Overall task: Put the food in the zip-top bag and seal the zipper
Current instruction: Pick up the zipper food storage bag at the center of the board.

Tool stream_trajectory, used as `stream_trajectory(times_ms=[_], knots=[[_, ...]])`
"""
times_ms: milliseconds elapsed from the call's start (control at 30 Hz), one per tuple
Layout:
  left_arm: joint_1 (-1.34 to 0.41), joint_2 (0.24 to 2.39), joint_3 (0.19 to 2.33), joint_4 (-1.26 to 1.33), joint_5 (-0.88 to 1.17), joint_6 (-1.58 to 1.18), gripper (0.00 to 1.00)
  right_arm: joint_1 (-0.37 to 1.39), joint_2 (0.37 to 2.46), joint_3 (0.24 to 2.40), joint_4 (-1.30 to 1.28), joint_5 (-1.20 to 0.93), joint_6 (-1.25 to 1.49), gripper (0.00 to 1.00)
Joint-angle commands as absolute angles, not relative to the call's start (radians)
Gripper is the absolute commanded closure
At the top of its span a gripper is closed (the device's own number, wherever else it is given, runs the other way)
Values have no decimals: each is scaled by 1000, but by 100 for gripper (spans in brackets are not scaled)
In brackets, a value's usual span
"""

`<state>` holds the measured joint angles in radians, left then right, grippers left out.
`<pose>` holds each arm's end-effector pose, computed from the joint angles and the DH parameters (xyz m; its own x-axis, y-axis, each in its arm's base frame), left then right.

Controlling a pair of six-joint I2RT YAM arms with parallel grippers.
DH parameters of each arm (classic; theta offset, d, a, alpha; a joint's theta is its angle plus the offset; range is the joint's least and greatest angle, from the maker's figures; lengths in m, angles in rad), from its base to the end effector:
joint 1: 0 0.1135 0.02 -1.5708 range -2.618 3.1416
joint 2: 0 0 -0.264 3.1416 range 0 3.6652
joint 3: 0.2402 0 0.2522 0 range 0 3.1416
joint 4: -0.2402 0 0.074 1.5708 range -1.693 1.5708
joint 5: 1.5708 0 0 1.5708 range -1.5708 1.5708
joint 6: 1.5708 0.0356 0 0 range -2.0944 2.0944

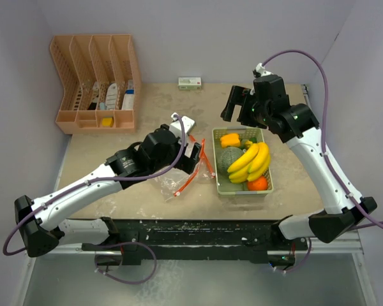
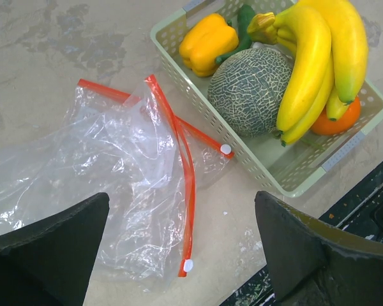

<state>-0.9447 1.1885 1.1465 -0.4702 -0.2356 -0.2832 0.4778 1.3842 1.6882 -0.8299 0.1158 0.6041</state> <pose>0.1611 -0.2086 0.3549 -0.4626 0.1760 -0.8689 0.5618 0.8164 -0.1337 0.2518 0.1257 0.4486 -0.5759 0.3372 -0.7447 -0.0497 0.8949 0.4435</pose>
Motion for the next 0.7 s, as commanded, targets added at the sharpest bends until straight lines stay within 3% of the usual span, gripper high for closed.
stream_trajectory(times_ms=[0, 667], knots=[[-950, 1174, 1146, -401, -230, -281, 1, 482, 1364, 1693, -833, 149, 619, 0], [-953, 1197, 1018, -259, -262, -300, 1, 455, 1361, 1620, -797, 33, 550, 0]])
